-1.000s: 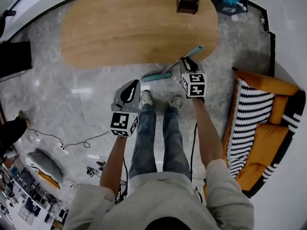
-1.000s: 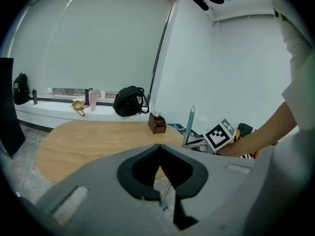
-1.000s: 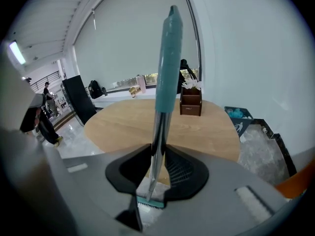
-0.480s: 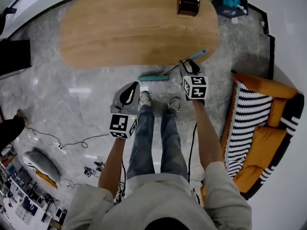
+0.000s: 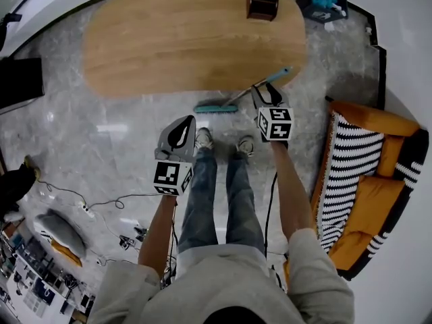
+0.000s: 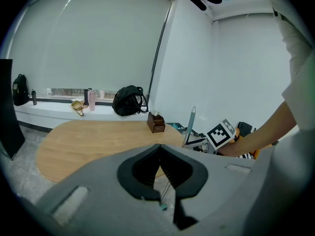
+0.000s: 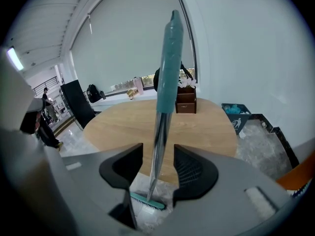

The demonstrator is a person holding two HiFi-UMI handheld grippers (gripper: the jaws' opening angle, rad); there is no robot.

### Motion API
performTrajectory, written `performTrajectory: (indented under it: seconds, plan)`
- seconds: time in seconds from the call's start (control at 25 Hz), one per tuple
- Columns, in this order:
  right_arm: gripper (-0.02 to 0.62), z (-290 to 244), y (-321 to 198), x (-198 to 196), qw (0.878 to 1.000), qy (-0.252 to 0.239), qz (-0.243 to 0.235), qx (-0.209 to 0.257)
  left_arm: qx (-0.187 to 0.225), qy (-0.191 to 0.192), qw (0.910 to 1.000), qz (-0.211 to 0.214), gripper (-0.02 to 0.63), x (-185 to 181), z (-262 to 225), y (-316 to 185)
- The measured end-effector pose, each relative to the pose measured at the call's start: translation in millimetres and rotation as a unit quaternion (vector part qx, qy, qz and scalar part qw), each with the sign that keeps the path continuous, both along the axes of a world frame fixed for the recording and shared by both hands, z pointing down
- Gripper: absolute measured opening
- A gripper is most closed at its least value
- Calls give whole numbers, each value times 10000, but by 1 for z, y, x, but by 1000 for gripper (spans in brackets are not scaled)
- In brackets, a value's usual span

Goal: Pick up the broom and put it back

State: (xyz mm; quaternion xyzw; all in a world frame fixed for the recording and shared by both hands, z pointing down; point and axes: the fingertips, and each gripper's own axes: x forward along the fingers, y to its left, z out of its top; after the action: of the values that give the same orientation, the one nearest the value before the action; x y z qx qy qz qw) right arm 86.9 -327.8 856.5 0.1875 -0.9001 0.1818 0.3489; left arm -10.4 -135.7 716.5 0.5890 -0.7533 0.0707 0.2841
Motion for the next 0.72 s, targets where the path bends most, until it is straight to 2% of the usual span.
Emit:
performTrajectory:
  seconds: [0.28, 0.72]
  plan:
    - [173, -17, 1, 18, 9996, -70, 197, 167, 43, -81, 10000, 34, -4, 3, -7, -4]
    - [46, -96, 21, 89, 9942, -335, 704, 737, 232, -298, 9992, 127, -5, 11, -43, -15]
